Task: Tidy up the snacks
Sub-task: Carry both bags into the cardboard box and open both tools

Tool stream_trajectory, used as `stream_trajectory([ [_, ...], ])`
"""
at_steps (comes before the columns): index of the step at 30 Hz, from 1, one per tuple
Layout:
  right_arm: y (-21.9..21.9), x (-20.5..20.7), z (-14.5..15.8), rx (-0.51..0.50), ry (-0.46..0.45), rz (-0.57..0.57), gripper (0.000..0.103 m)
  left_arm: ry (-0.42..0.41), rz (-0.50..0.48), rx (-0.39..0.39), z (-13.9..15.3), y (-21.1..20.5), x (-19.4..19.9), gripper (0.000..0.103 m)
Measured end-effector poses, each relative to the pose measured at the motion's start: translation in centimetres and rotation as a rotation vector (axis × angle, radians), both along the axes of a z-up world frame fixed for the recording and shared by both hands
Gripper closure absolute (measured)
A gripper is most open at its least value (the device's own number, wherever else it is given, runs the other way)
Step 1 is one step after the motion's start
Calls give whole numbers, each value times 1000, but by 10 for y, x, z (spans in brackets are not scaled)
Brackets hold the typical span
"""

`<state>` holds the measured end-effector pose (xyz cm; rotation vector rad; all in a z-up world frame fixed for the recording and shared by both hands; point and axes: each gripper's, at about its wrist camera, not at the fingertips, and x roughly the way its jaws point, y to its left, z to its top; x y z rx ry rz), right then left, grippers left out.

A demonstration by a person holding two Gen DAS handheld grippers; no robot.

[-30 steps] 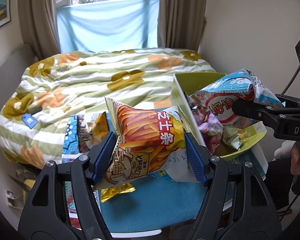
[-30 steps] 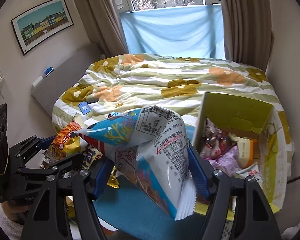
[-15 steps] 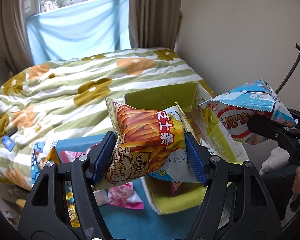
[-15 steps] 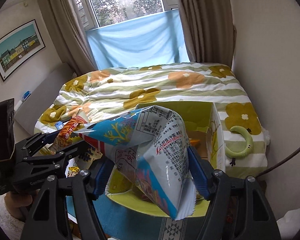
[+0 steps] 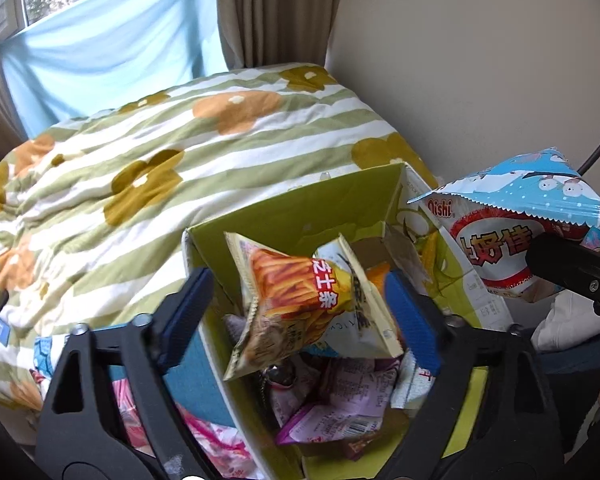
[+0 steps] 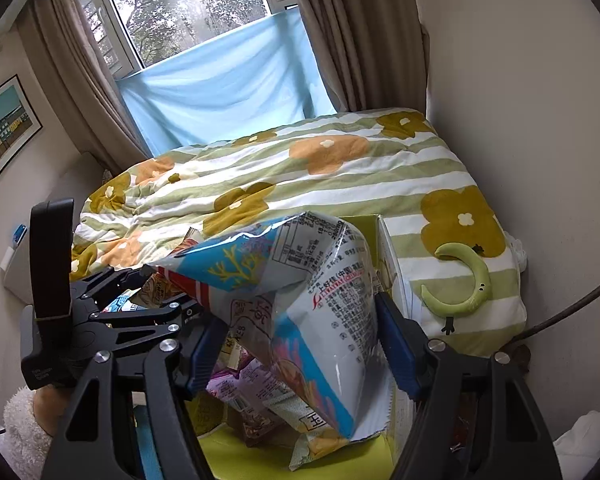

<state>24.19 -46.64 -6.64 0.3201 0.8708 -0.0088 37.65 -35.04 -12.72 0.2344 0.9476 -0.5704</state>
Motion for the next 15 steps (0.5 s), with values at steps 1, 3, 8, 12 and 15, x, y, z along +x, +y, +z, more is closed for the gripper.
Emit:
stream_trajectory([
  [1, -2, 5, -3, 4, 7, -6, 36, -12, 0, 2, -1, 0, 1, 1],
  [3, -7, 13, -9, 13, 21, -18, 36, -11, -9, -8, -1, 3, 2, 1],
  [8, -10, 29, -22, 35, 53, -29, 36, 34, 28, -33, -7, 32, 1, 1],
  [12, -8, 38, -26, 34, 67, -32, 36, 43, 55, -41, -7, 54, -6, 1],
  [15, -5, 45, -29, 41, 79, -26, 36, 34, 67, -33, -6, 65, -9, 1],
])
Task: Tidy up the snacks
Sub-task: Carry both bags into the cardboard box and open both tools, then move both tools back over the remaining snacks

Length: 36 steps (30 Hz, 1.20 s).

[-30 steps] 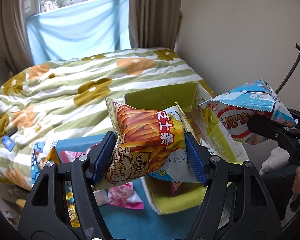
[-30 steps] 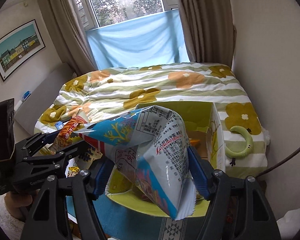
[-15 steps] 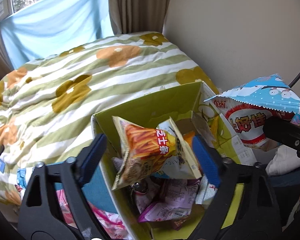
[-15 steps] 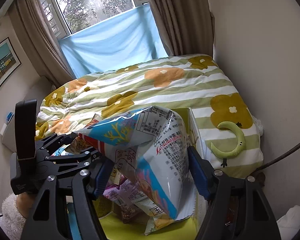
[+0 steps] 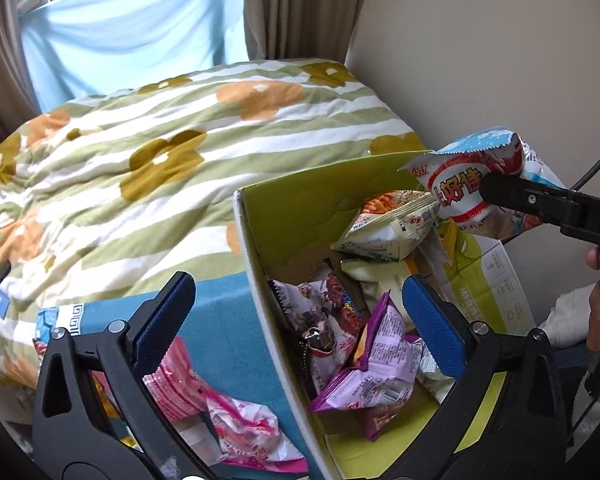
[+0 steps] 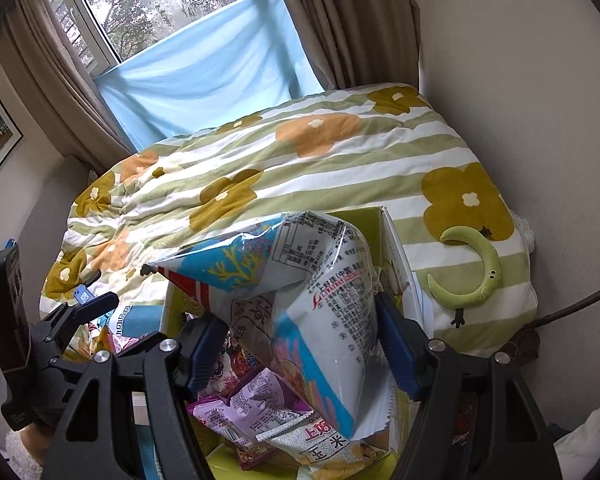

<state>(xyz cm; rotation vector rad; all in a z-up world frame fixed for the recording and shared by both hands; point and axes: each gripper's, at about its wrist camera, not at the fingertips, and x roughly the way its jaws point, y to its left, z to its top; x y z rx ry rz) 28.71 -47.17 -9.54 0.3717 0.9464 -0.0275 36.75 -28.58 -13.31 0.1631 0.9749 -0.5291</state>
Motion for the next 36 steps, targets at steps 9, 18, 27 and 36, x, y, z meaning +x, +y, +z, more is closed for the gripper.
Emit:
stream_trajectory([
  [9, 28, 35, -1, 23, 1, 80, 33, -3, 3, 13, 3, 11, -11, 1],
  [18, 47, 30, -1, 85, -86, 118, 4, 18, 29, 13, -2, 27, -25, 1],
  [27, 49, 9, 0, 63, -63, 120, 4, -15, 35, 6, 13, 33, -49, 1],
  [36, 50, -39, 40, -11, -137, 103, 4, -133, 87, -9, 64, 58, -96, 1],
])
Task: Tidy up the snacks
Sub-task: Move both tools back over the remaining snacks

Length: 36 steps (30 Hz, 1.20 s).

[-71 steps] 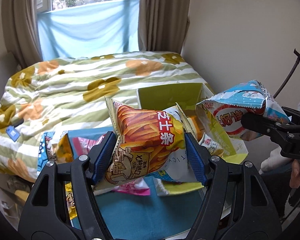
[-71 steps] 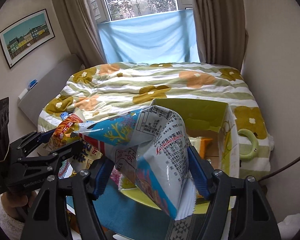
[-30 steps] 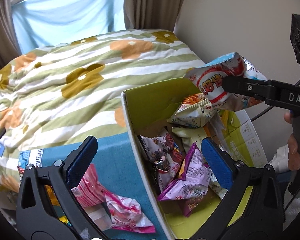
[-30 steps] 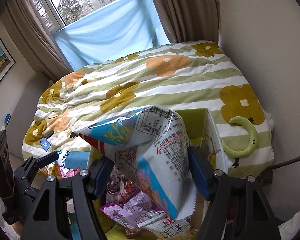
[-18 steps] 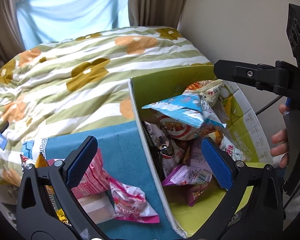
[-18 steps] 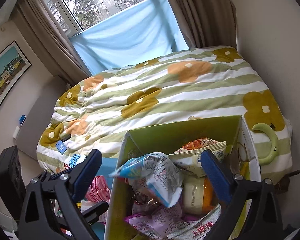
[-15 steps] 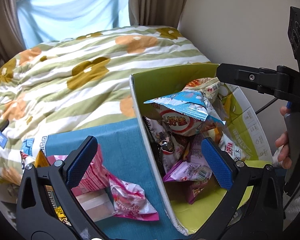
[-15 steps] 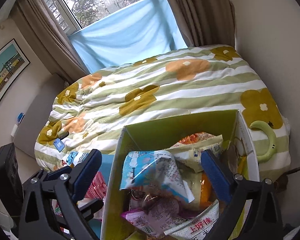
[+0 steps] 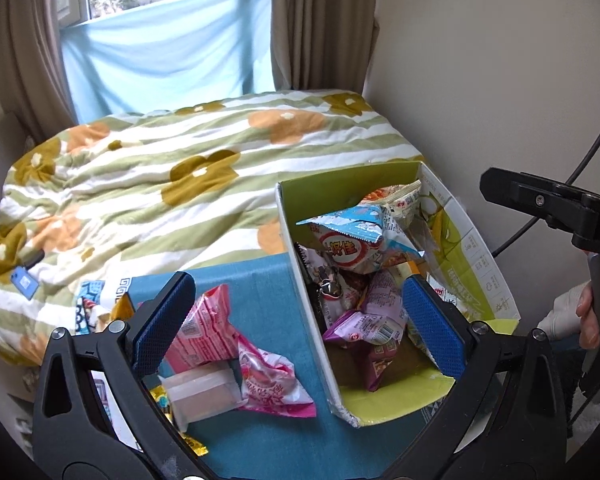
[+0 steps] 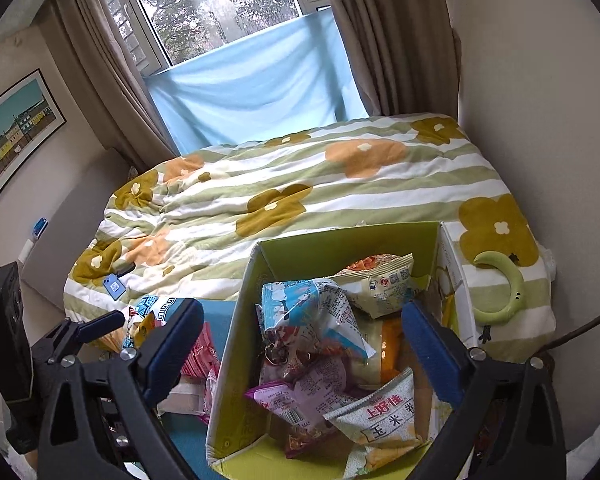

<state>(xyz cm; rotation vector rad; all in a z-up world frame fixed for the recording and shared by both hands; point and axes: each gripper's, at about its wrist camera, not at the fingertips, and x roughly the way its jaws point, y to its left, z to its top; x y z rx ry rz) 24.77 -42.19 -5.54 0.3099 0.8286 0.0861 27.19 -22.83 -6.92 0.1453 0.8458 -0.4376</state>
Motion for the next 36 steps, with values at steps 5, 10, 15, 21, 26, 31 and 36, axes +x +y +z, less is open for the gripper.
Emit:
stream_trajectory([
  [5, 3, -40, 22, -47, -41, -8, 4, -51, 47, -3, 20, 26, -42, 1],
  [10, 15, -84, 34, -93, -81, 2, 4, -79, 116, -4, 28, 58, -89, 1],
  [15, 34, -120, 36, -135, -104, 24, 4, -78, 208, 2, 27, 101, -131, 1],
  [21, 67, -149, 25, -143, -119, 77, 4, -49, 305, 7, 12, 153, -160, 1],
  [26, 98, -158, 11, -118, -122, 90, 4, -2, 335, -4, -9, 192, -157, 1],
  [31, 125, -148, -5, -75, -96, 83, 4, 63, 276, 25, -37, 215, -129, 1],
  [36, 158, -133, -24, -41, -54, 34, 4, 165, 211, 13, -66, 237, -94, 1],
])
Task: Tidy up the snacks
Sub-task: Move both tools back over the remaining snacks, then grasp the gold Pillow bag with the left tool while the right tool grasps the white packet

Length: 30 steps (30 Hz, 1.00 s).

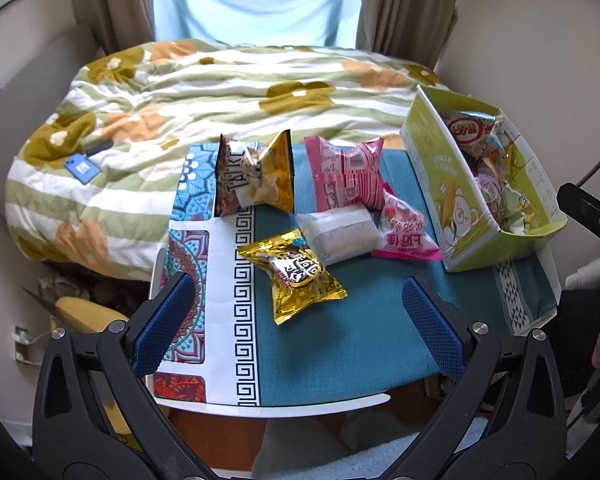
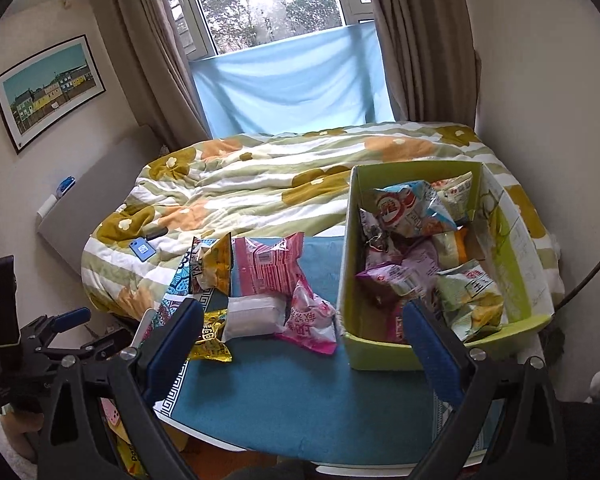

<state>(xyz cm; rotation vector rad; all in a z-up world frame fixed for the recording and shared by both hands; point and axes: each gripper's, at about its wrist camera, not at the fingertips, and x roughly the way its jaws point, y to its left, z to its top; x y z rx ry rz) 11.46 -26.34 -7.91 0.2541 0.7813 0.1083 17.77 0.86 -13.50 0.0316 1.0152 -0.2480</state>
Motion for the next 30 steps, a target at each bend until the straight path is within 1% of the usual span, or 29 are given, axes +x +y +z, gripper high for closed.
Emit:
stream_trajectory([
  [3, 20, 14, -13, 5, 24, -24, 4, 58, 8, -41, -25, 9, 22, 1],
  [6, 40, 30, -27, -11, 51, -35, 4, 123, 24, -77, -59, 9, 45, 1],
  [8, 52, 40, -37, -22, 71, -35, 4, 149, 29, -66, -81, 5, 55, 1],
  [11, 67, 56, -51, -47, 95, -34, 4, 179, 11, -50, -109, -1, 66, 1],
  [15, 83, 72, -72, -77, 122, -23, 4, 205, -14, -57, -132, -5, 73, 1],
  [21, 97, 94, -103, -84, 170, -8, 4, 221, -25, -65, -150, -9, 81, 2],
  [22, 98, 97, -107, -87, 176, -5, 4, 223, -27, -66, -152, -9, 82, 3],
  [24, 102, 103, -114, -97, 186, 1, 4, 235, -34, -68, -156, -7, 83, 12],
  [28, 107, 112, -126, -112, 206, 20, 4, 258, -40, -70, -163, -1, 82, 19],
  [30, 109, 116, -130, -115, 218, 32, 4, 272, -41, -69, -166, 4, 81, 34],
])
